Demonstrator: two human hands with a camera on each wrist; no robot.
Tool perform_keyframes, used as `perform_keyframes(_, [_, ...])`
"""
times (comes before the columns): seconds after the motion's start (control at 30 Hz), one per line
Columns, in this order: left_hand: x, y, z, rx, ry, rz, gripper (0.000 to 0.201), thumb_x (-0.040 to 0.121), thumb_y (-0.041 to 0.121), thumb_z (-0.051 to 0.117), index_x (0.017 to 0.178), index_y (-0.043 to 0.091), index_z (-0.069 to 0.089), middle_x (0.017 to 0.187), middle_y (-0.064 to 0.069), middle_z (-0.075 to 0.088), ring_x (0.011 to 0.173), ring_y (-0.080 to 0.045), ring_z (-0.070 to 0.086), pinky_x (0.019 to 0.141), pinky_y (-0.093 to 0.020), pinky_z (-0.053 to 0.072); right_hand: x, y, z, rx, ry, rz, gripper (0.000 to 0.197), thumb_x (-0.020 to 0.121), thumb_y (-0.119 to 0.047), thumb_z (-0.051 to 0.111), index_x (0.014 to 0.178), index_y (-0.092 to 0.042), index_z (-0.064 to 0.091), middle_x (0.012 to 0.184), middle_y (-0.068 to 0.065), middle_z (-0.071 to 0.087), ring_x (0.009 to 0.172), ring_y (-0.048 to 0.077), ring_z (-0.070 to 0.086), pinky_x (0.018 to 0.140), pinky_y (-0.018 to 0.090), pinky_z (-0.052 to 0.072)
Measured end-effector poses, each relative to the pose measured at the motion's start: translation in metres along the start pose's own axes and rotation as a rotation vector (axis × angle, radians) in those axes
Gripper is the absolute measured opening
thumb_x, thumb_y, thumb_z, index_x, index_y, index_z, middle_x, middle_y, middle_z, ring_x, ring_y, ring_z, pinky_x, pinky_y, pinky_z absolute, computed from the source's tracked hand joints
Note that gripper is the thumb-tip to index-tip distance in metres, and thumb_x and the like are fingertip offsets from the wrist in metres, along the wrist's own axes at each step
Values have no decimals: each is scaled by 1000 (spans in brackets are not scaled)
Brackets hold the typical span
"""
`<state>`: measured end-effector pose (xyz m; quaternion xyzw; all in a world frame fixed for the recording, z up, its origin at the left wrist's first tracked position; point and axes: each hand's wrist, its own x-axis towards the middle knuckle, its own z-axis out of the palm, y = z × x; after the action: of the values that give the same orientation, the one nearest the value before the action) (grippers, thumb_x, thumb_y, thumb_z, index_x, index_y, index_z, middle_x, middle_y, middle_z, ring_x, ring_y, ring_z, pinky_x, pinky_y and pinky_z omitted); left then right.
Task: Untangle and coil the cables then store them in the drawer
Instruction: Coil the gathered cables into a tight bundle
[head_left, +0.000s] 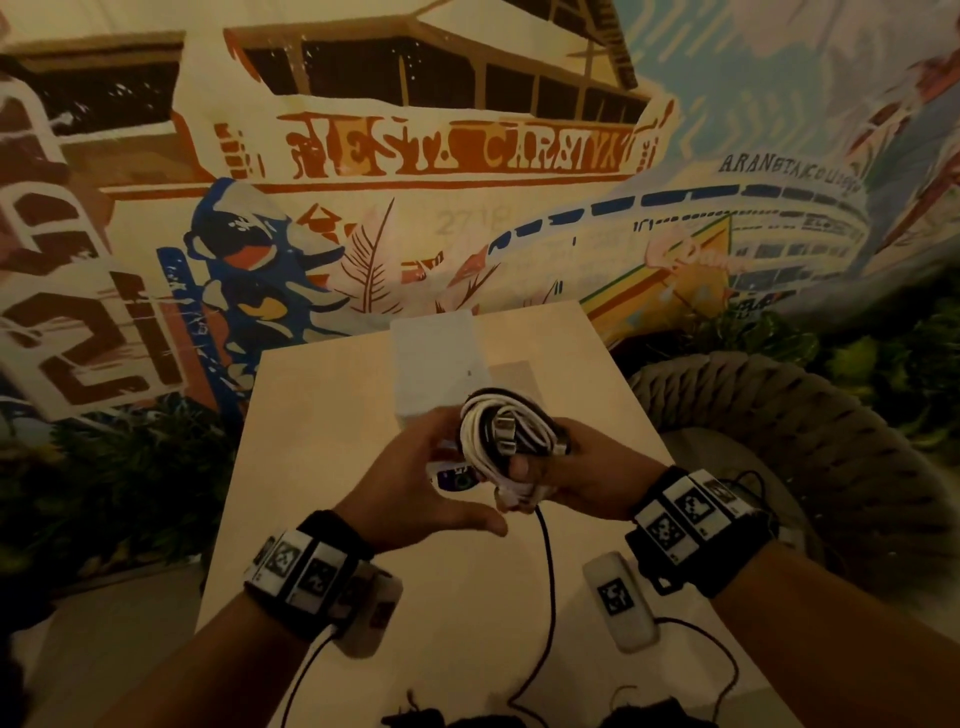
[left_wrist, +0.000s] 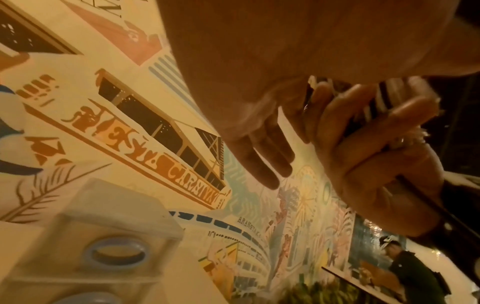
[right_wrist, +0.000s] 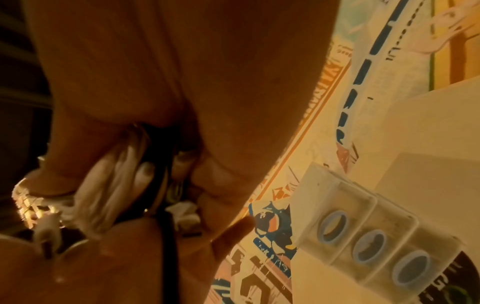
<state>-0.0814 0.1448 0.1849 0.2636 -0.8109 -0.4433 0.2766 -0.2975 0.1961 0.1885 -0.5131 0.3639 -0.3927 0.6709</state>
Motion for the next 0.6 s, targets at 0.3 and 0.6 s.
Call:
perform_keyframes(0.3, [7, 23, 2, -346, -90, -20, 66, 71, 16, 90, 130, 16, 62, 144, -2, 57, 125, -30, 61, 91, -57, 56, 8, -10, 14, -189, -115, -6, 54, 92, -9, 66, 134, -38, 48, 115, -5, 71, 104, 22, 71, 86, 37, 60])
perform_keyframes(0.6, [15, 43, 5, -184, -89, 59, 52, 75, 3, 86, 121, 7, 63, 123, -6, 67, 122, -26, 62, 100, -47, 53, 8, -21, 6, -135, -261, 2, 35, 86, -52, 68, 121, -53, 61, 113, -18, 71, 115, 48, 57, 101, 42, 52])
